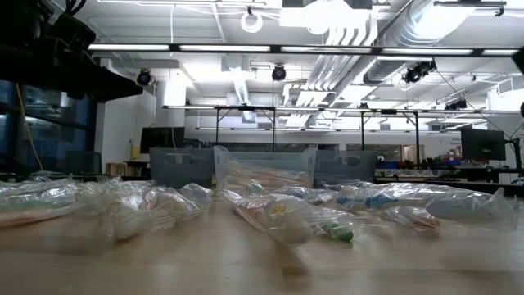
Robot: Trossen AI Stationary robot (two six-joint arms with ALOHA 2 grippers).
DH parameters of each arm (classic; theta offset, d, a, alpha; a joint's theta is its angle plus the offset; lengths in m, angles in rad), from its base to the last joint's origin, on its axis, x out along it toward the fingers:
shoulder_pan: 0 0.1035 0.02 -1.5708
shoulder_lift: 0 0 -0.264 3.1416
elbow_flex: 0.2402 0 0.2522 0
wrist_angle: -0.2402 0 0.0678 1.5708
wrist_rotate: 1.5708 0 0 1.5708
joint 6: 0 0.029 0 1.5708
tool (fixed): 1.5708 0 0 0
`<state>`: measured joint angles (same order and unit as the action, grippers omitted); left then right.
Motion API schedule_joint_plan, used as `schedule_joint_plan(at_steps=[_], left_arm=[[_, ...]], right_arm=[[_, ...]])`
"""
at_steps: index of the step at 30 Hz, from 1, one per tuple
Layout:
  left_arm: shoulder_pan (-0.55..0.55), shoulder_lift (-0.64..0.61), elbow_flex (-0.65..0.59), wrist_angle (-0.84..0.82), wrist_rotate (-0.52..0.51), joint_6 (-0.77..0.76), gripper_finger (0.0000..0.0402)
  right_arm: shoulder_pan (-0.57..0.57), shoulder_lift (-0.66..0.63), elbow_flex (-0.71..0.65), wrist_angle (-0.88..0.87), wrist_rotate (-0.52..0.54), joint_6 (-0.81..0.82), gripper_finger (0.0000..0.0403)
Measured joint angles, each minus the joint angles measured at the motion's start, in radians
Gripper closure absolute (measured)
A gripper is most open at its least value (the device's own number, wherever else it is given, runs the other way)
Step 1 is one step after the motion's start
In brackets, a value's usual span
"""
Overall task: Pick & Place Toothbrushes
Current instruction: Put the orange toothbrush into the transparent bin
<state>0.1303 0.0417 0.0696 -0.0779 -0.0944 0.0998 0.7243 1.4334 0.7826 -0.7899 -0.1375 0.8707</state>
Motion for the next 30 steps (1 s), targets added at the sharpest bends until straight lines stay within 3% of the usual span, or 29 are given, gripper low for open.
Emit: schedule_joint_plan(at_steps=[16,20,26,30], left_arm=[[0.0,0.0,0.0,0.0,0.0,0.0,0.0196],[0.0,0.0,0.0,0.0,0.0,0.0,0.0196],[0.0,0.0,0.0,0.0,0.0,0.0,0.0196],[0.0,0.0,0.0,0.0,0.0,0.0,0.0196]], right_arm=[[0.025,0.166,0.005,0.081,0.059,0.023,0.0258],[0.022,0.167,0.005,0.077,0.062,0.024,0.0295],[0.018,0.167,0.003,0.068,0.055,0.023,0.0385],[0.011,0.168,0.005,0.069,0.039,0.023,0.0388]])
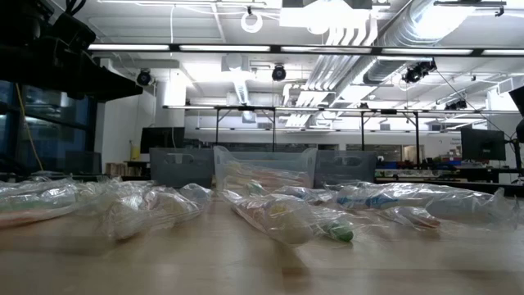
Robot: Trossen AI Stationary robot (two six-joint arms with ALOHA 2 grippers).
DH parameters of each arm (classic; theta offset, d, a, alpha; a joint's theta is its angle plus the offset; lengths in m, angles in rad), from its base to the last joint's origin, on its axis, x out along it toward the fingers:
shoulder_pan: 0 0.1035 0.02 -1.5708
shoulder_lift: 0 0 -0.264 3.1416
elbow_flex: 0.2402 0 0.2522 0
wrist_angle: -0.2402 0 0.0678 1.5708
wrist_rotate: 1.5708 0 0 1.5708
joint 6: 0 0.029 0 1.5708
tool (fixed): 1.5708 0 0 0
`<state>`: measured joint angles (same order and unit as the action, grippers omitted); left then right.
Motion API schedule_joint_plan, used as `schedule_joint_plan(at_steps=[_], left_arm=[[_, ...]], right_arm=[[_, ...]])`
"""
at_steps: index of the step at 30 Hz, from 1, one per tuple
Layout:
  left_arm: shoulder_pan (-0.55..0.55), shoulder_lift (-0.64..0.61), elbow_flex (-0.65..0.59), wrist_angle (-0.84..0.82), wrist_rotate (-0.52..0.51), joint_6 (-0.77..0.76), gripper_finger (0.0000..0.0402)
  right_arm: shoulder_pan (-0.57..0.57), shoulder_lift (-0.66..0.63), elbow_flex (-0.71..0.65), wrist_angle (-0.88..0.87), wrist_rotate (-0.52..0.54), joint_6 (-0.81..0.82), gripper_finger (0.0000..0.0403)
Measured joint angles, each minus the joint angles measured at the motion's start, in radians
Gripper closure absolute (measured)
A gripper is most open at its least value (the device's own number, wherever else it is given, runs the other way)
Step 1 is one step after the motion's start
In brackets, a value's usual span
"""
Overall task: Pick & Place Toothbrushes
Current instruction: Put the orange toothbrush into the transparent bin
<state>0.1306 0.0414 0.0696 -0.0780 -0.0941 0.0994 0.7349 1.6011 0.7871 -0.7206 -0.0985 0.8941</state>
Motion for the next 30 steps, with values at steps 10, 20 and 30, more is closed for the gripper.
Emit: schedule_joint_plan(at_steps=[10,20,30], left_arm=[[0.0,0.0,0.0,0.0,0.0,0.0,0.0196],[0.0,0.0,0.0,-0.001,0.0,0.0,0.0196],[0.0,0.0,0.0,-0.001,0.0,0.0,0.0196]], right_arm=[[-0.154,-0.013,0.132,-0.112,-0.085,-0.051,0.0395],[-0.386,-0.016,0.323,-0.198,-0.063,-0.289,0.0395],[-0.696,-0.017,0.481,-0.171,-0.008,-0.49,0.0392]])
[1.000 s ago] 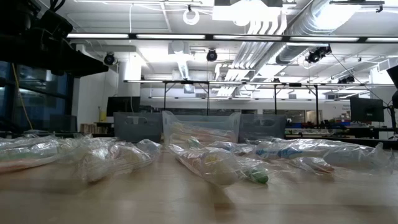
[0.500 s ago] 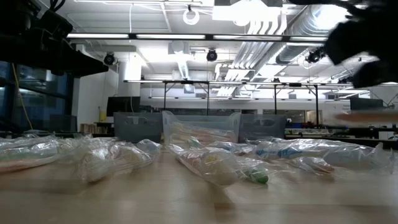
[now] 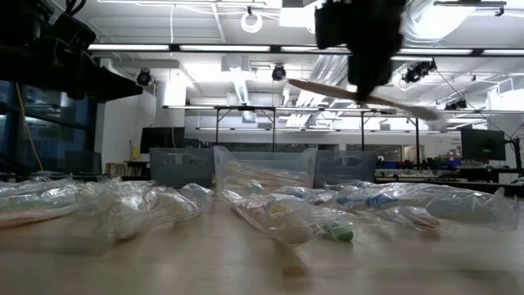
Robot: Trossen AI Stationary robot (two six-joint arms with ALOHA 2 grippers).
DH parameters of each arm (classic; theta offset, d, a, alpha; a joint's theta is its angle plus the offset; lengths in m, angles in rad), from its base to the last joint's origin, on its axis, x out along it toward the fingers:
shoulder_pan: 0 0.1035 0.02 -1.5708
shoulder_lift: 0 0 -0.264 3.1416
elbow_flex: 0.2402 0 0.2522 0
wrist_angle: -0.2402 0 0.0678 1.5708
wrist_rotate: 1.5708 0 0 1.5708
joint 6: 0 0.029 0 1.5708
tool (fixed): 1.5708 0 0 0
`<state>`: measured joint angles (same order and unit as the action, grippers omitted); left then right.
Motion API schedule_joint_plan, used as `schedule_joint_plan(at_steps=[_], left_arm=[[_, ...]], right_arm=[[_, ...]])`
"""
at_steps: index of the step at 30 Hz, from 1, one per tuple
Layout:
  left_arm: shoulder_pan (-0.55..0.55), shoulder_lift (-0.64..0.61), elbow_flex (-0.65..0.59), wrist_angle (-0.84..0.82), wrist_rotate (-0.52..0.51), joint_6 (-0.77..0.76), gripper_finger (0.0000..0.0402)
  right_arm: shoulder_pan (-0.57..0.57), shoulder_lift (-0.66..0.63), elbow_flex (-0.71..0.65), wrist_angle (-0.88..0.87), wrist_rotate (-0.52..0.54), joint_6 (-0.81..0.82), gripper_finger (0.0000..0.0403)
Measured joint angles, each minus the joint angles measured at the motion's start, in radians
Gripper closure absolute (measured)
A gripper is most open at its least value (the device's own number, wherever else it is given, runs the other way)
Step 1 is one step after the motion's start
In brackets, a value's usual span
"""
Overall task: Pick & Place Toothbrushes
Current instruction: Put the orange toothbrush into the transparent bin
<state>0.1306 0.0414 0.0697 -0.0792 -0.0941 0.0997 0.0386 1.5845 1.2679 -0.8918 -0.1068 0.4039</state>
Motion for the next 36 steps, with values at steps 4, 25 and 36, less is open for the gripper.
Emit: schedule_joint_plan(at_steps=[4,25,36], left_arm=[[0.0,0.0,0.0,0.0,0.0,0.0,0.0196],[0.0,0.0,0.0,0.0,0.0,0.0,0.0196],[0.0,0.0,0.0,0.0,0.0,0.0,0.0196]], right_arm=[[-0.114,0.002,0.022,0.049,0.037,-0.092,0.0392],[-0.448,0.412,0.534,0.06,-0.038,-0.33,0.0392],[-0.498,0.517,0.671,-0.088,-0.105,-0.329,0.0392]])
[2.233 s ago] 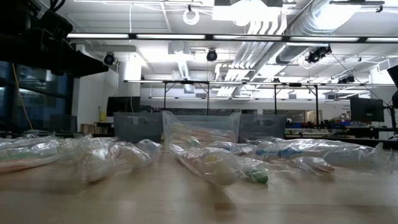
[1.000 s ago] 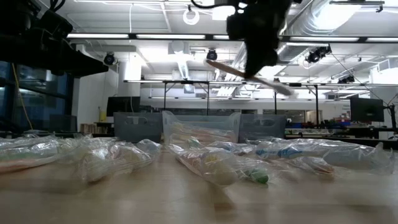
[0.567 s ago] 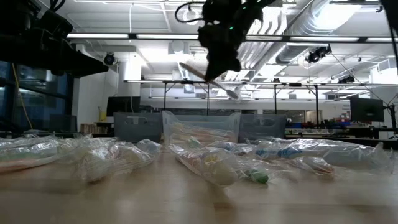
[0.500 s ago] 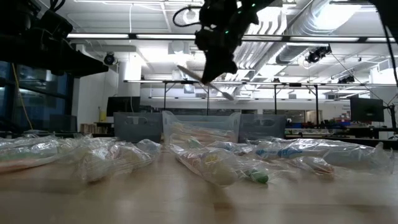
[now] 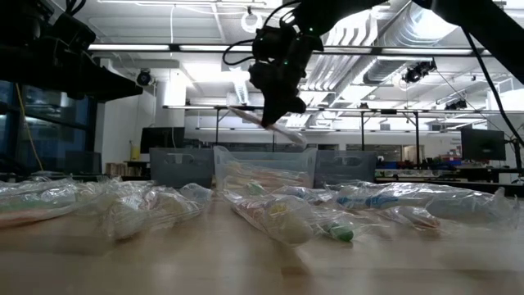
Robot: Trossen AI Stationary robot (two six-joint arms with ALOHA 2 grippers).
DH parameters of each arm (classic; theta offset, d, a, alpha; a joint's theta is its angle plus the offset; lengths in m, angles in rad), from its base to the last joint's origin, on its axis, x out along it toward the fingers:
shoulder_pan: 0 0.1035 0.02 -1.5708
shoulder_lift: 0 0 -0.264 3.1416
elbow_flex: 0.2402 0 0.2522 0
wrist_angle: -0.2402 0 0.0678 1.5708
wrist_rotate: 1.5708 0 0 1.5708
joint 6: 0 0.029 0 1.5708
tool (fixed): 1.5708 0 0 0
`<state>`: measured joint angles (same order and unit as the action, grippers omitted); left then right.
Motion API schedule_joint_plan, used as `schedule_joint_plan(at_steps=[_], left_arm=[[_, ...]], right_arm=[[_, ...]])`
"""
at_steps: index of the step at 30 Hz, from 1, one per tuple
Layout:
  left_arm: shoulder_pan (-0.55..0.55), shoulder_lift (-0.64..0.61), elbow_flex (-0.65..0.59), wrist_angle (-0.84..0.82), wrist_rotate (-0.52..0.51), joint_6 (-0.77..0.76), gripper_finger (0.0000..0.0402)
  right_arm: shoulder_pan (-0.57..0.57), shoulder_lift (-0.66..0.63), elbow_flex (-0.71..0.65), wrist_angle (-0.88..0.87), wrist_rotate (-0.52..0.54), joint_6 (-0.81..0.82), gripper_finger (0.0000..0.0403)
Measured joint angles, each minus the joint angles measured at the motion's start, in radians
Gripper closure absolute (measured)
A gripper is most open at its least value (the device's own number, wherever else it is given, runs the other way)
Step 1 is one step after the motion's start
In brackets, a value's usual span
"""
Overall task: Pick & Place Toothbrushes
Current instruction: Put the orange toothbrush into the transparent bin
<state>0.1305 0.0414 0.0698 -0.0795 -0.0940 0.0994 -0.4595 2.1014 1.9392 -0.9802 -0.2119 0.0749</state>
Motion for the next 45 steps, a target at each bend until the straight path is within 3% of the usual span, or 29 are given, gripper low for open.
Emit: schedule_joint_plan(at_steps=[27,34,45], left_arm=[[0.0,0.0,0.0,0.0,0.0,0.0,0.0196],[0.0,0.0,0.0,0.0,0.0,0.0,0.0196],[0.0,0.0,0.0,0.0,0.0,0.0,0.0196]], right_arm=[[0.043,0.005,-0.075,-0.006,0.082,0.008,0.0387],[0.041,0.07,-0.077,0.007,0.081,-0.002,0.0344],[0.061,0.054,-0.075,0.002,0.11,-0.027,0.025]])
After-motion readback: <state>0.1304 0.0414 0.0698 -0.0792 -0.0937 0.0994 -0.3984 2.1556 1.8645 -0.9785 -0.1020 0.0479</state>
